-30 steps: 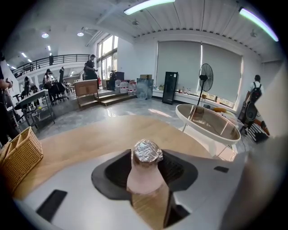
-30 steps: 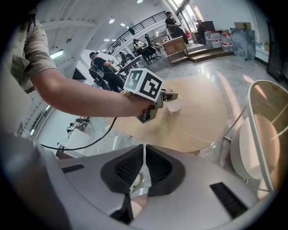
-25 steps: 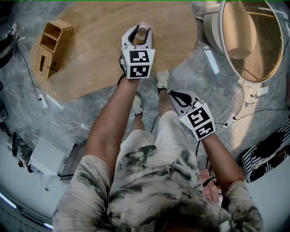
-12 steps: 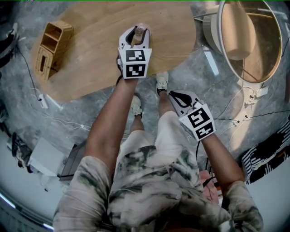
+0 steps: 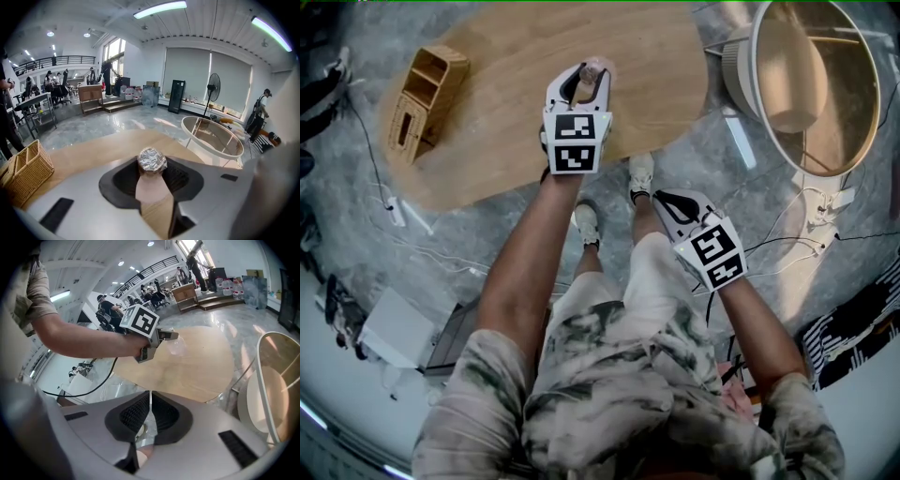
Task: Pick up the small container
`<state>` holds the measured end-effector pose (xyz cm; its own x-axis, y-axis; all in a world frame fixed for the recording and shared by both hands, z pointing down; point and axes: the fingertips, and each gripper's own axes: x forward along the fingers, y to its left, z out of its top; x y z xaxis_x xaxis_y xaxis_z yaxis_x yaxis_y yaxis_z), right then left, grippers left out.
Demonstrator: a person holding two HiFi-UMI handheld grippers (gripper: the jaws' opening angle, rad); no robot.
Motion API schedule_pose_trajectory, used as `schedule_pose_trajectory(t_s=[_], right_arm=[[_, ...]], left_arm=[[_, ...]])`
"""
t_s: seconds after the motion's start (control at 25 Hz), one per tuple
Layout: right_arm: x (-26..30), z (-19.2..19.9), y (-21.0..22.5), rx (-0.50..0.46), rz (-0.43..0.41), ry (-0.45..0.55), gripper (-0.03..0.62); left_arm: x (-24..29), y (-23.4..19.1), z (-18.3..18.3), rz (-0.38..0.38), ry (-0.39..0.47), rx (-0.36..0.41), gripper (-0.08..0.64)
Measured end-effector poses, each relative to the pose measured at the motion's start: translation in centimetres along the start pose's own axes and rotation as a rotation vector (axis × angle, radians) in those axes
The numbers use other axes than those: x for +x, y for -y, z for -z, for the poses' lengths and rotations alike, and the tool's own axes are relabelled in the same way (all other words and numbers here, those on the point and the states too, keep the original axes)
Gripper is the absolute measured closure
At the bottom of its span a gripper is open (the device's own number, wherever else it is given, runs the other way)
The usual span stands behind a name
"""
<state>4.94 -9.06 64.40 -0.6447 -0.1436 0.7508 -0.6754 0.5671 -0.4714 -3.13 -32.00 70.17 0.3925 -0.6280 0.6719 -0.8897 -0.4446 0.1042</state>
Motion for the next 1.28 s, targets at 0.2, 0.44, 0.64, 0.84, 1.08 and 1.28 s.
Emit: schedule_pose_trajectory(t_s=[0.2,0.44,0.64,0.84,1.08,1.28], right_arm=[[-0.9,-0.9,-1.3,-0.006,0.012,0.028,0.558],[-1.5,-1.5,-3.2,-0.023,0.012,0.05,0.558],[-2.1,-2.0,-4.7,-0.037,0.014,0.065,0.558],[-2.5,-2.5,-6.0,-0.05,0.015,0.084,0.56],[-2.9,-3.0,-7.1,-0.062,0.017,0.099,0.561],[-3.3,-3.5,-8.0,-0.07,0.021,0.109,0.561]], left_arm=[[-2.5,-0.2,-0.8,0.009,0.006,0.005,0.407],[-5.5,-0.1,-1.9,0.027,0.017,0.018,0.407],[-8.0,0.6,-2.8,0.057,0.021,0.03,0.407],[-10.3,1.1,-3.5,0.081,0.025,0.04,0.407],[-12.8,1.7,-4.6,0.103,0.032,0.045,0.407],[-14.9,2.2,-5.6,0.125,0.035,0.049,0.407]])
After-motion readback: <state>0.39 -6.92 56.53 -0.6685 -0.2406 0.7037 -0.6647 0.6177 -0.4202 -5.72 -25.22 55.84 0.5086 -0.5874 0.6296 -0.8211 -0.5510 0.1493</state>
